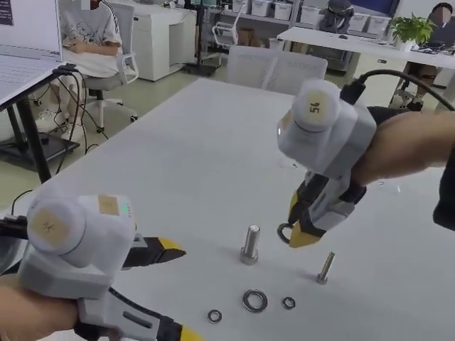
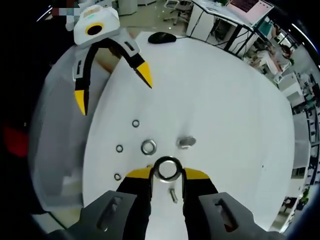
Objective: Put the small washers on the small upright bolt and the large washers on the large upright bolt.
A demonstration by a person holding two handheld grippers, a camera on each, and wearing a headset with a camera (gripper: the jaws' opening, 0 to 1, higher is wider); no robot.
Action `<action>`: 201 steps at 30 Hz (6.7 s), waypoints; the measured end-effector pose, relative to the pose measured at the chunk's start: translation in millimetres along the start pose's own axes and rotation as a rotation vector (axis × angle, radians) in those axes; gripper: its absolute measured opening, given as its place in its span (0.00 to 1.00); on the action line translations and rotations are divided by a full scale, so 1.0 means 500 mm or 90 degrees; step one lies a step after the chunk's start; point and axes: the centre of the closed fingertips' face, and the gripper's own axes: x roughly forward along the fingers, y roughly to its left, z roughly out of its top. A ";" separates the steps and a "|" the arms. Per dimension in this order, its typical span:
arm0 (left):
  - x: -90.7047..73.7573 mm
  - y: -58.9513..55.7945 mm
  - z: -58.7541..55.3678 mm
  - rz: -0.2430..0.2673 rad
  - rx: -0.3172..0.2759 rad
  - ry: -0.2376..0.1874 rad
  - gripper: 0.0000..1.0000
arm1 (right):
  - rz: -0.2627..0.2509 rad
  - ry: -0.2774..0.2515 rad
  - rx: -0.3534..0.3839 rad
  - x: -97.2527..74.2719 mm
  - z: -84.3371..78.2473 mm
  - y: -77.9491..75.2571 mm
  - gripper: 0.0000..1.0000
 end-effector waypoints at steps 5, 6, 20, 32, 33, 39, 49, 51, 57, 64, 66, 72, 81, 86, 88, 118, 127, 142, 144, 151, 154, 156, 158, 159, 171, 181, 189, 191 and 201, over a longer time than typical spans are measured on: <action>0.000 0.004 -0.001 0.003 -0.005 -0.003 0.83 | 0.002 -0.004 -0.011 0.007 0.020 -0.020 0.23; 0.001 0.004 -0.001 0.003 -0.005 -0.004 0.83 | 0.003 -0.003 -0.012 0.009 0.022 -0.022 0.23; 0.007 -0.001 -0.003 0.004 -0.013 -0.007 0.83 | 0.016 0.004 -0.027 0.052 0.042 -0.055 0.23; 0.006 0.005 0.000 0.013 -0.021 -0.019 0.83 | 0.032 0.014 -0.032 0.085 0.044 -0.068 0.23; 0.005 0.007 0.001 0.016 -0.022 -0.021 0.83 | 0.033 0.015 -0.032 0.085 0.044 -0.067 0.23; 0.002 0.016 0.001 0.028 -0.028 -0.028 0.83 | 0.039 0.019 -0.034 0.094 0.044 -0.066 0.23; -0.012 0.043 0.010 0.068 -0.034 -0.051 0.83 | 0.045 0.030 -0.039 0.104 0.041 -0.062 0.23; -0.013 0.043 0.014 0.070 -0.035 -0.056 0.83 | 0.046 0.031 -0.040 0.105 0.042 -0.061 0.23; -0.020 0.053 0.024 0.086 -0.038 -0.071 0.83 | 0.049 0.039 -0.042 0.110 0.042 -0.061 0.23; -0.022 0.056 0.029 0.089 -0.037 -0.078 0.83 | 0.051 0.044 -0.041 0.113 0.039 -0.060 0.23; -0.022 0.056 0.028 0.090 -0.037 -0.078 0.83 | 0.052 0.046 -0.042 0.115 0.038 -0.059 0.23; -0.024 0.058 0.033 0.091 -0.036 -0.085 0.83 | 0.055 0.049 -0.039 0.121 0.037 -0.060 0.23; -0.026 0.058 0.034 0.092 -0.038 -0.087 0.83 | 0.063 0.057 -0.037 0.140 0.033 -0.060 0.23; -0.027 0.061 0.034 0.093 -0.039 -0.089 0.83 | 0.068 0.060 -0.034 0.154 0.030 -0.062 0.23; -0.027 0.061 0.035 0.093 -0.039 -0.089 0.83 | 0.070 0.061 -0.033 0.158 0.029 -0.062 0.23; -0.025 0.062 0.034 0.089 -0.042 -0.087 0.82 | 0.080 0.067 -0.021 0.232 0.012 -0.066 0.23; -0.025 0.062 0.035 0.090 -0.041 -0.088 0.82 | 0.077 0.062 -0.025 0.232 0.013 -0.069 0.24; -0.023 0.058 0.032 0.088 -0.040 -0.085 0.82 | 0.071 0.050 -0.003 0.209 -0.003 -0.067 0.30; -0.022 0.058 0.032 0.088 -0.039 -0.084 0.82 | 0.068 0.052 -0.001 0.206 -0.008 -0.067 0.30; -0.022 0.058 0.030 0.088 -0.038 -0.081 0.82 | 0.061 0.050 0.010 0.188 -0.021 -0.064 0.30; -0.022 0.057 0.032 0.088 -0.037 -0.082 0.82 | 0.060 0.046 0.017 0.182 -0.028 -0.063 0.30; -0.022 0.057 0.031 0.087 -0.037 -0.082 0.82 | 0.059 0.048 0.021 0.178 -0.036 -0.057 0.30; -0.023 0.057 0.031 0.087 -0.037 -0.081 0.82 | 0.057 0.050 0.023 0.175 -0.041 -0.054 0.30; -0.023 0.056 0.031 0.087 -0.037 -0.081 0.82 | 0.057 0.050 0.024 0.173 -0.044 -0.051 0.30; -0.022 0.055 0.031 0.087 -0.034 -0.078 0.82 | 0.055 0.046 0.020 0.163 -0.055 -0.016 0.30; -0.021 0.054 0.031 0.084 -0.032 -0.077 0.82 | 0.057 0.039 0.002 0.158 -0.043 0.027 0.30; -0.021 0.050 0.034 0.082 -0.028 -0.077 0.81 | 0.071 0.037 -0.011 0.172 -0.031 0.065 0.30; -0.022 0.050 0.034 0.082 -0.028 -0.078 0.81 | 0.076 0.035 -0.016 0.175 -0.026 0.074 0.30; -0.025 0.051 0.037 0.084 -0.027 -0.081 0.81 | 0.084 0.027 -0.024 0.199 -0.001 0.091 0.29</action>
